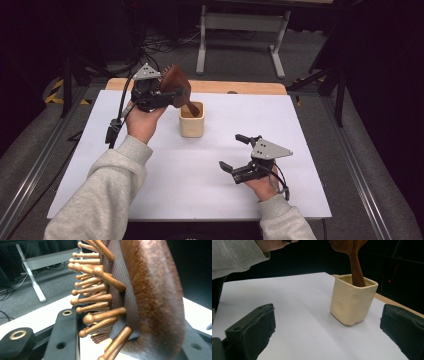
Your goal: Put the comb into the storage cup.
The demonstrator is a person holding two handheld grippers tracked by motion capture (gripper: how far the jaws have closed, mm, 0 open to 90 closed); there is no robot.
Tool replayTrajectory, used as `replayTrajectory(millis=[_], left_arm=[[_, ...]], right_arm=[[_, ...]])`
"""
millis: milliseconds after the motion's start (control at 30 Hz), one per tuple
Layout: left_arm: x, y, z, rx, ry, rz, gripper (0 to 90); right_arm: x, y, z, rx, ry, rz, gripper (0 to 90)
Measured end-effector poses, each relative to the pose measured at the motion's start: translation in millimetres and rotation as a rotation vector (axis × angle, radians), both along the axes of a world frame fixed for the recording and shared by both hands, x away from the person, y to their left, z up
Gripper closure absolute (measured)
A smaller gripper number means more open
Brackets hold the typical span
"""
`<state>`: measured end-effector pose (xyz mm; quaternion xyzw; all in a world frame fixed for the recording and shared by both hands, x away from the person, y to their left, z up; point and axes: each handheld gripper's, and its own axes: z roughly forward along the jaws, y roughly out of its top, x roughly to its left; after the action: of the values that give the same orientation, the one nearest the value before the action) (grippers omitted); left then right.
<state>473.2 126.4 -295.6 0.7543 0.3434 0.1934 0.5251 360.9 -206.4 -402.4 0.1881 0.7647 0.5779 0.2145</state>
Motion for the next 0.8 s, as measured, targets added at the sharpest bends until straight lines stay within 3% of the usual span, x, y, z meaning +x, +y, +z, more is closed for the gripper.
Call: replayTrajectory(millis=[200,300,800], left_arm=[[5.3,-2.6,-5.6,-0.011,0.029,-0.005,54.4],[7.5,-4.7,-8.7,0.018,0.029,0.000,54.3],[15.5,-14.2,-21.7,0.025,0.085,-0.001,53.6]], right_arm=[[-0.1,0.0,0.0,0.001,0.002,0.001,0.6],[0.2,0.0,-0.2,0.006,0.004,0.004,0.6],[0.3,-0.5,0.0,0.010,0.003,0.008,0.6]])
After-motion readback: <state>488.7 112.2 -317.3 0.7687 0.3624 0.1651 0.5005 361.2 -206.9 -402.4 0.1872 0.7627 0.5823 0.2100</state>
